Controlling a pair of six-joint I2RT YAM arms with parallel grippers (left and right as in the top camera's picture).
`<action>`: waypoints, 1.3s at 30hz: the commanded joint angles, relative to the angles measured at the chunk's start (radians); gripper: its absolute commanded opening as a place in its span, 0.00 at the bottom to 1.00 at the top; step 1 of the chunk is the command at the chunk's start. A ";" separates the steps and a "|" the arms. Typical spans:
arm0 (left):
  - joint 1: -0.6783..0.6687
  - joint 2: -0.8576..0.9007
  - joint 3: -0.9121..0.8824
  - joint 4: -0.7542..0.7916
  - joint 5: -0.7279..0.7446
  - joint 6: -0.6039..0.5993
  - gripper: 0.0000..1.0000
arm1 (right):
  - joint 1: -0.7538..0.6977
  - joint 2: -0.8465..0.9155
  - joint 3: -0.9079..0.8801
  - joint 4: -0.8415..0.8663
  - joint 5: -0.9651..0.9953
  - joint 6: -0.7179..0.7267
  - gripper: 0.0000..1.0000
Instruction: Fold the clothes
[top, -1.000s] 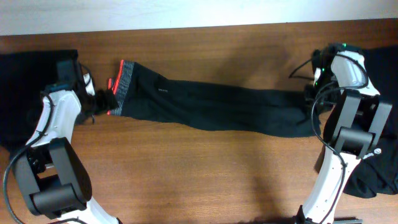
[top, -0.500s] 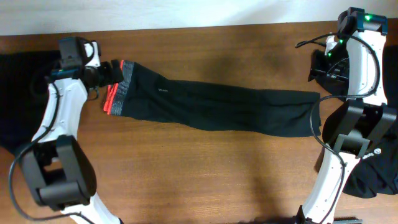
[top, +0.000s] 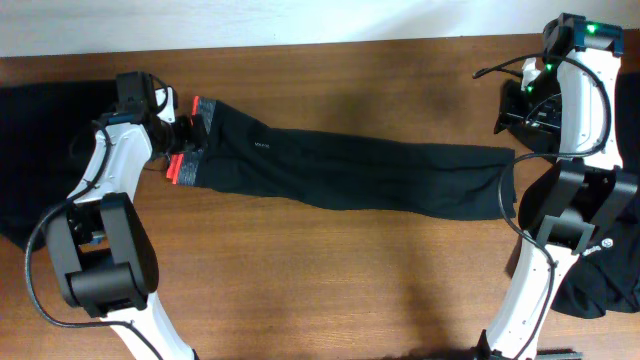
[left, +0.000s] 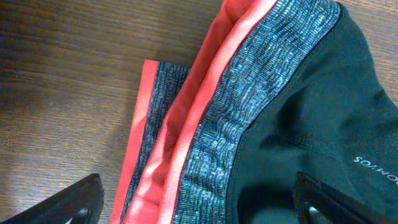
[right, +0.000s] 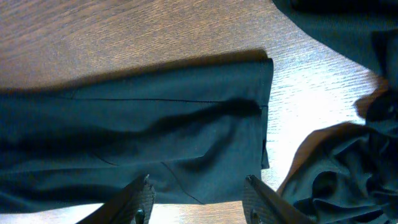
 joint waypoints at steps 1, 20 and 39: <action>0.005 0.043 0.008 0.008 0.043 0.019 0.96 | 0.002 -0.008 0.022 -0.002 -0.013 -0.007 0.49; 0.005 0.097 0.008 0.000 0.220 0.018 0.64 | 0.002 -0.008 0.022 -0.006 -0.013 -0.007 0.49; 0.161 0.002 0.043 -0.190 0.612 0.018 0.00 | 0.002 -0.008 0.021 -0.006 -0.013 -0.006 0.49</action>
